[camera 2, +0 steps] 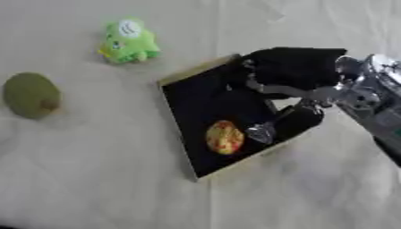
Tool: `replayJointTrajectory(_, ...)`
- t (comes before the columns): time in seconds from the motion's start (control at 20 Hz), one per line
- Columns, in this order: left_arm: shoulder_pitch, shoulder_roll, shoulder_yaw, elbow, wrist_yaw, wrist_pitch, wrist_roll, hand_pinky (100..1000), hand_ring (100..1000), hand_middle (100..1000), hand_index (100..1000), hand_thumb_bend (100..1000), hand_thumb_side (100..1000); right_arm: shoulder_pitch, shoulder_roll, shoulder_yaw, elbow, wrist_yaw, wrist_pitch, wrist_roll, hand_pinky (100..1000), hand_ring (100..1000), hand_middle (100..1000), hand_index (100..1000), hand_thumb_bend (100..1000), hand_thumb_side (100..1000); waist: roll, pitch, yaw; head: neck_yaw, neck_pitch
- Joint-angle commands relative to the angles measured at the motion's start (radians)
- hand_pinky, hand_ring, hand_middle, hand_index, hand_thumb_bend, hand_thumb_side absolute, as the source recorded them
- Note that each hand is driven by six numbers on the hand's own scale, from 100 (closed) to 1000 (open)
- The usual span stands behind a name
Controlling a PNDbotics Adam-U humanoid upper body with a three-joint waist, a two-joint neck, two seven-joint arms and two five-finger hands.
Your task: Pick up objects on the table and place them in the box.
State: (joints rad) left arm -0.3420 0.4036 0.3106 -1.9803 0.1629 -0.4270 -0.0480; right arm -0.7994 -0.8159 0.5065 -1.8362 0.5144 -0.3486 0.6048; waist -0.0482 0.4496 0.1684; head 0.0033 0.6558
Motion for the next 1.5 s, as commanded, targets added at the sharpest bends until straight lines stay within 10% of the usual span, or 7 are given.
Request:
replayJointTrajectory(0.05, -0.006, 0.015, 0.005, -0.02, 0.005, -0.001, -0.004, 896, 654, 771, 890, 100, 592, -0.005, -0.017, -0.017, 0.001, -0.001, -0.045, 0.038, 899, 968, 813, 905, 100, 269, 0.005, -0.026, 0.0, 0.001, -0.004)
replayJointTrajectory(0.55, -0.028, 0.053, -0.009, -0.019, -0.009, -0.01, -0.003, 893, 663, 773, 893, 100, 625, 0.048, -0.084, -0.228, -0.145, -0.212, 0.083, -0.178, 879, 929, 733, 840, 100, 141, 0.015, -0.031, -0.016, 0.032, -0.007)
replayJointTrajectory(0.85, -0.067, 0.219, -0.061, 0.08, -0.104, -0.079, -0.036, 880, 673, 781, 911, 100, 672, 0.099, -0.134, -0.343, -0.164, -0.423, 0.087, -0.387, 875, 915, 697, 810, 100, 163, 0.026, -0.036, -0.029, 0.06, -0.006)
replayJointTrajectory(1.15, -0.112, 0.499, -0.165, 0.31, -0.319, -0.21, -0.034, 874, 734, 799, 938, 100, 315, 0.172, -0.17, -0.432, -0.164, -0.506, 0.061, -0.475, 875, 913, 692, 803, 100, 153, 0.034, -0.04, -0.037, 0.061, -0.003)
replayJointTrajectory(1.5, -0.227, 0.639, -0.306, 0.498, -0.527, -0.281, -0.116, 878, 801, 822, 942, 100, 244, 0.229, -0.168, -0.509, -0.164, -0.558, 0.042, -0.559, 877, 907, 682, 796, 100, 156, 0.036, -0.049, -0.053, 0.06, -0.011)
